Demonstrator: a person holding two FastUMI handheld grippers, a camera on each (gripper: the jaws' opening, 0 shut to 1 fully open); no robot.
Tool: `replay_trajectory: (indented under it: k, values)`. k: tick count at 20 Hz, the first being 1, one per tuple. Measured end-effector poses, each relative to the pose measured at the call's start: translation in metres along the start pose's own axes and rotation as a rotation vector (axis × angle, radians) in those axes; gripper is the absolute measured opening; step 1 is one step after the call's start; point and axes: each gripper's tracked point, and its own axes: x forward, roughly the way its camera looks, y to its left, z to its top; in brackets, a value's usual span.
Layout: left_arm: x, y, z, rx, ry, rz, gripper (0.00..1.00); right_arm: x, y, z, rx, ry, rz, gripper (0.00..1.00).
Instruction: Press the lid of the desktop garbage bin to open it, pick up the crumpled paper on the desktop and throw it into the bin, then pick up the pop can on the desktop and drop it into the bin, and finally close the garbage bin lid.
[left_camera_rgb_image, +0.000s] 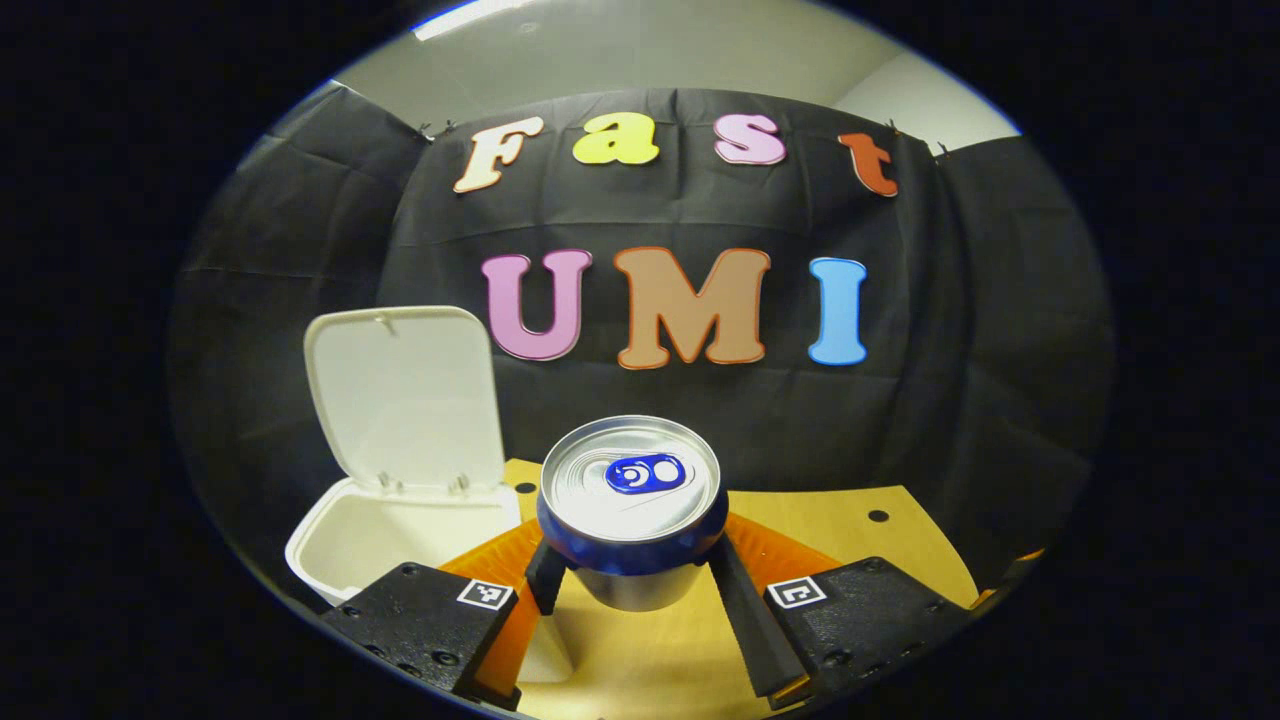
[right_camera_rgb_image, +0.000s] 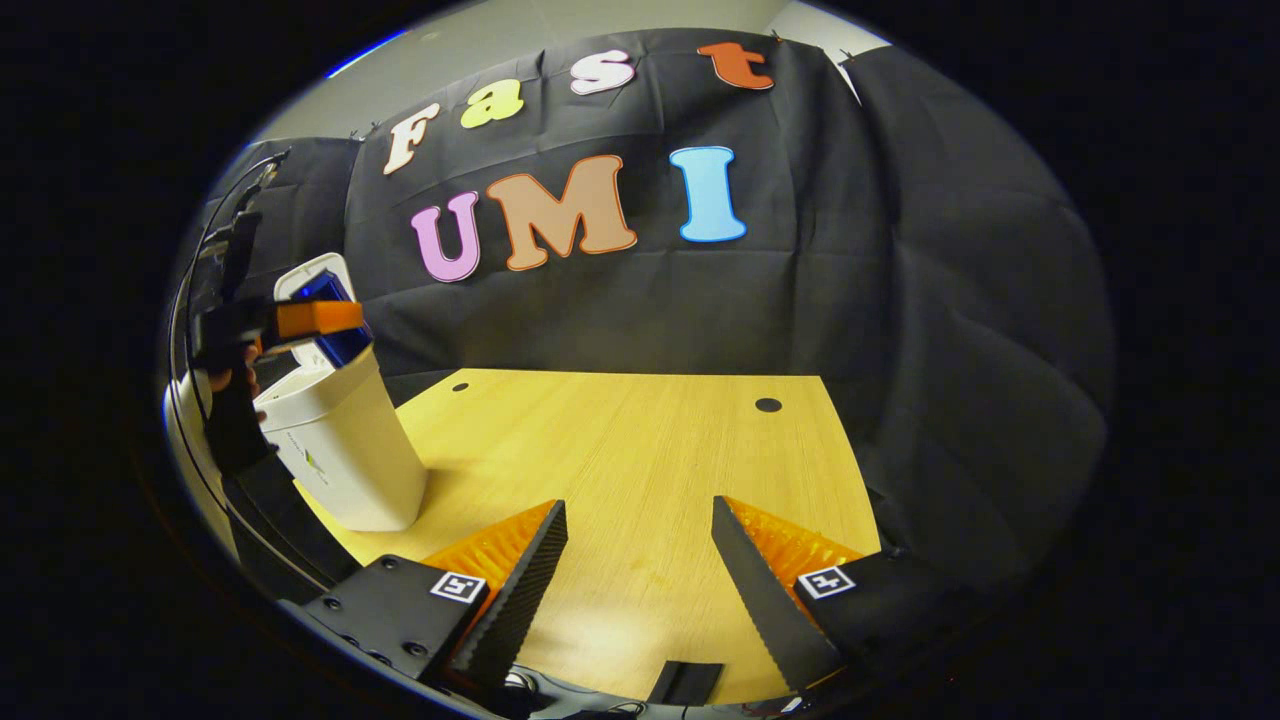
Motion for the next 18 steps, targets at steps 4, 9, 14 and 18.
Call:
replay_trajectory:
  k: [4, 9, 14, 18]
  values:
    - [0.002, 0.081, 0.003, -0.003, 0.01, 0.149, 0.77, 0.008, 0.015, -0.004, 0.002, 0.001, 0.02, 0.98]
    - [0.004, 0.145, -0.024, -0.002, 0.096, 0.213, 0.77, 0.002, 0.026, 0.002, 0.009, -0.026, -0.021, 0.97]
    - [0.006, 0.158, -0.041, 0.005, 0.136, 0.18, 0.79, 0.006, 0.04, 0.0, 0.03, -0.019, -0.052, 0.97]
    - [0.005, 0.158, -0.022, 0.032, 0.108, 0.14, 0.83, 0.01, 0.061, 0.003, 0.007, -0.02, -0.044, 0.97]
